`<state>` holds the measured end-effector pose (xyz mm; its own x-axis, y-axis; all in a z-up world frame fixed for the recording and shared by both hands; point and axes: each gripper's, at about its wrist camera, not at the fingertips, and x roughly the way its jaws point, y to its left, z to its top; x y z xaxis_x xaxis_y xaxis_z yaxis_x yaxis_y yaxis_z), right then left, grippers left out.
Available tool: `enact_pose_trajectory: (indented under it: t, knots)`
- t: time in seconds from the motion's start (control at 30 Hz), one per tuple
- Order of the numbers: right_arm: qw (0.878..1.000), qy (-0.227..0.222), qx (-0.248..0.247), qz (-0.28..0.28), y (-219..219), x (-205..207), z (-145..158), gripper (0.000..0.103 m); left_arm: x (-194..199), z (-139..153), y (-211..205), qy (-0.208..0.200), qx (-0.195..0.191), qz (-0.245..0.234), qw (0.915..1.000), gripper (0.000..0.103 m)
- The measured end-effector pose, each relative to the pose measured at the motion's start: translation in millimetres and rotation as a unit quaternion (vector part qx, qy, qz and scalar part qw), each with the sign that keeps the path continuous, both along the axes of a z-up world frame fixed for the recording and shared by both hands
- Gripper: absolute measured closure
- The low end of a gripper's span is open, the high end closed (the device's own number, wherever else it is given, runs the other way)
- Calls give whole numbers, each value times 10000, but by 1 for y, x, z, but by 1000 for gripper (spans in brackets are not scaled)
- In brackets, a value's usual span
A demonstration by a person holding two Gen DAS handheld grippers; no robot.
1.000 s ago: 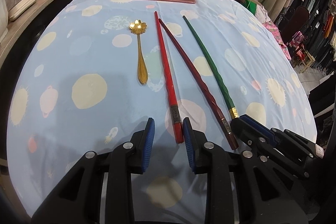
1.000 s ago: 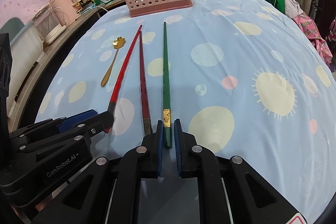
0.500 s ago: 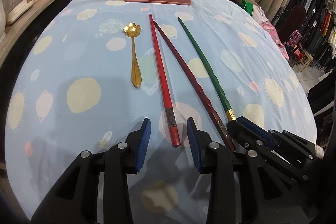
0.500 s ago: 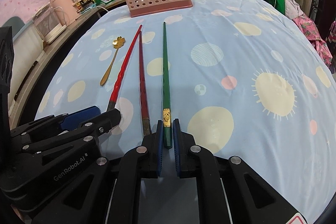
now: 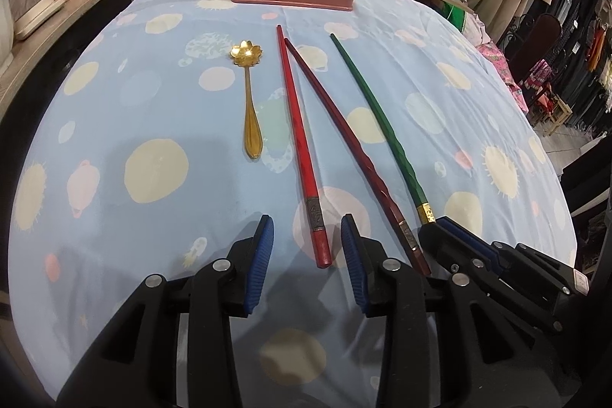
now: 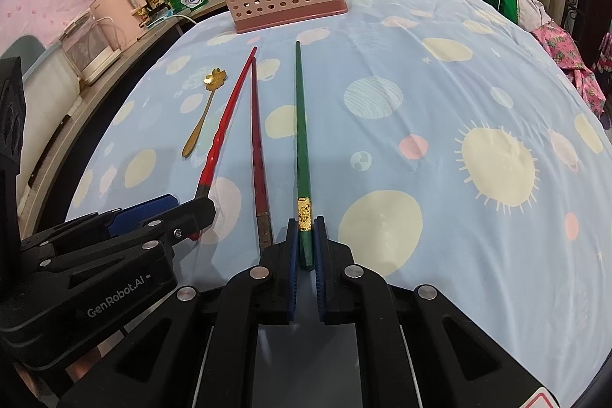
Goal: Organize utensils
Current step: 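Grasp the red chopstick with the left gripper while the right gripper grasps the green chopstick, then lift the red and green chopsticks and carry them over the pink holder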
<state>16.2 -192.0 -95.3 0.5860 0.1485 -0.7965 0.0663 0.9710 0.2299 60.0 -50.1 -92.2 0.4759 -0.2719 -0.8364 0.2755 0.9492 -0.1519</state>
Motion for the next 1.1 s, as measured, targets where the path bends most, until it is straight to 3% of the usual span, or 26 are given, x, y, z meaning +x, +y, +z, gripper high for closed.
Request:
enact_pose_trajectory:
  t: [0.07,0.2,0.6,1.1]
  knots:
    - [10000,0,5,2,0,0,0,96,0,0,0,-8,-4,22,10000,74]
    - [10000,1,-3,0,0,0,0,96,0,-1,4,35,-83,13,10000,95]
    - [9999,-64,53,-63,-6,-10,8,96,-10,17,16,-31,-268,79,9996,95]
    - [9961,-748,312,-363,-34,-22,69,96,-13,96,37,-714,-735,304,9943,96]
